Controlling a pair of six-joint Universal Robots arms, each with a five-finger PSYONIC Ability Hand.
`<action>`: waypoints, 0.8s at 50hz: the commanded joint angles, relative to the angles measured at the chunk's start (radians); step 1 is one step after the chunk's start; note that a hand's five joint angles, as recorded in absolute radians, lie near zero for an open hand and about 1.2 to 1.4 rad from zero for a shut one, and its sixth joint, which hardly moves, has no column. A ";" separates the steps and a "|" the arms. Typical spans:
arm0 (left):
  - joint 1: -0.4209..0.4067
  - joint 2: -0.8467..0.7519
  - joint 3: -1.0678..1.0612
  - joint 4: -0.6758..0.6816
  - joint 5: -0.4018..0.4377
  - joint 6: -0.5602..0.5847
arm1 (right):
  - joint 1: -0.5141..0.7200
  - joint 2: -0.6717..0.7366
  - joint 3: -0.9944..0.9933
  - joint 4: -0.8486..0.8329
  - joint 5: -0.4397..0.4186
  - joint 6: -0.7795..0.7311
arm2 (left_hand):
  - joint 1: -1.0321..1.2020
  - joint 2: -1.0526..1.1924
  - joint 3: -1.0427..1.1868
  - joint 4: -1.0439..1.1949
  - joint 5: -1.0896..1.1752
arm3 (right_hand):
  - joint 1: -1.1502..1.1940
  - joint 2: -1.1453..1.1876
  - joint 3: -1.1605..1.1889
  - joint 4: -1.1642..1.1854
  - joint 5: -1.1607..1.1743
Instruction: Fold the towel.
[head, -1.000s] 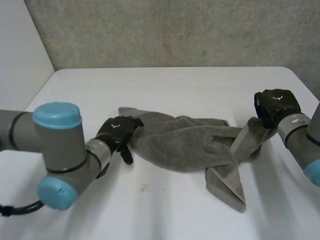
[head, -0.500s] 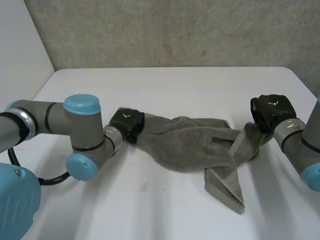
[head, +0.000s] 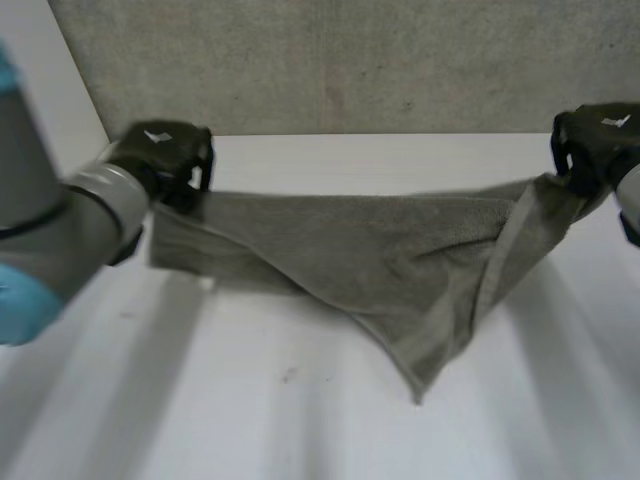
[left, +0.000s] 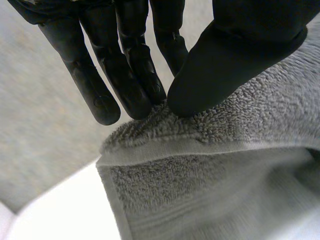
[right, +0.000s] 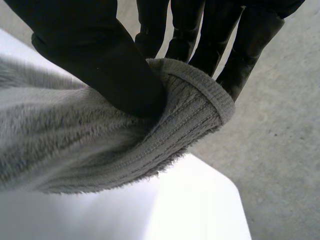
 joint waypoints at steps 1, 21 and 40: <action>0.023 0.216 -0.099 -0.015 0.005 0.000 | -0.072 -0.078 -0.039 0.074 -0.110 0.144 | 0.226 0.181 0.181 0.179 0.194 | 0.250 0.072 0.044 0.049 0.196; 0.037 -0.109 -0.179 0.038 0.005 -0.002 | -0.052 0.371 -0.280 0.097 -0.162 0.171 | 0.226 0.181 0.181 0.179 0.194 | 0.250 0.072 0.044 0.049 0.196; -0.015 -0.477 0.174 0.163 -0.002 -0.017 | -0.024 0.570 -0.390 -0.287 0.068 0.141 | 0.226 0.181 0.181 0.179 0.194 | -0.972 -1.149 -1.177 -1.173 -1.026</action>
